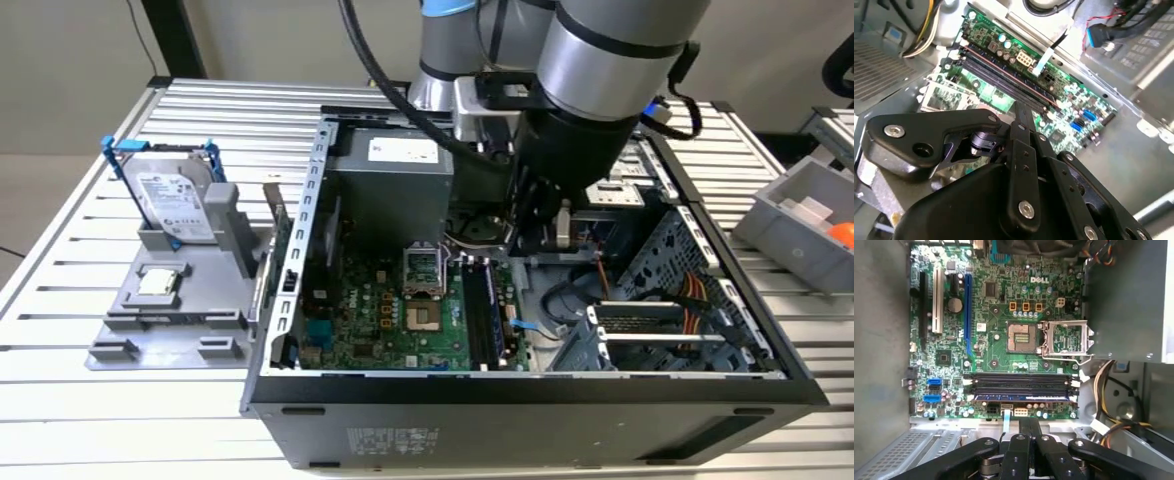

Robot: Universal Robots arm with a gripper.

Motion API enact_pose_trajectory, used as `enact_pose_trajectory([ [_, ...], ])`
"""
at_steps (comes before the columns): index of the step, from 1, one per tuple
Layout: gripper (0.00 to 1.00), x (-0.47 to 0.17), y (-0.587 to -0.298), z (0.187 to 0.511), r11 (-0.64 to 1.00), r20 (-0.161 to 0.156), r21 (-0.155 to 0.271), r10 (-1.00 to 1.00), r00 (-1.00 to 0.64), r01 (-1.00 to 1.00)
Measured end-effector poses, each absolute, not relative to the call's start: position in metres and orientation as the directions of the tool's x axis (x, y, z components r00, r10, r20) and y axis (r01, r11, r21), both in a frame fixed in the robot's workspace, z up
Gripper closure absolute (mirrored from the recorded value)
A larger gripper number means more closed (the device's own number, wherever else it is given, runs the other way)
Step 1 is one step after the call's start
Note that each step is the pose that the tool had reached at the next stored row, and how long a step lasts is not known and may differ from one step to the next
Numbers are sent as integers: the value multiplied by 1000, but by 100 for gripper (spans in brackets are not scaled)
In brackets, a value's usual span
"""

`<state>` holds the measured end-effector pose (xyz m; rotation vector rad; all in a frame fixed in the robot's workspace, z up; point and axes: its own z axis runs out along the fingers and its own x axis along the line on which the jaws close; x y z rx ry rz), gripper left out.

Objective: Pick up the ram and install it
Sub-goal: 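Press down the ram until it locks into place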

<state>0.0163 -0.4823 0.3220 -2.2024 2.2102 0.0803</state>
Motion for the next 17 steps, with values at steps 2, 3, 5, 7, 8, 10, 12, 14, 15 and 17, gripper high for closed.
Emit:
enact_pose_trajectory([
  [2,100,16,-482,331,3,-51,22,-999,-4,-1000],
  [3,100,16,-482,335,3,-51,22,-999,-4,-1000],
  [5,100,16,-482,344,3,-51,22,-999,-4,-1000],
  [7,100,16,-482,349,3,-51,22,-999,-4,-1000],
  [8,100,16,-482,349,3,-51,22,-999,-4,-1000],
  [10,100,16,-482,349,3,-51,22,-999,-4,-1000],
  [12,100,16,-482,349,3,-51,22,-999,-4,-1000],
  [14,100,16,-482,349,3,-51,22,-999,-4,-1000],
  [15,100,16,-482,349,3,-51,22,-999,-4,-1000],
  [17,100,16,-482,349,3,-51,22,-999,-4,-1000],
])
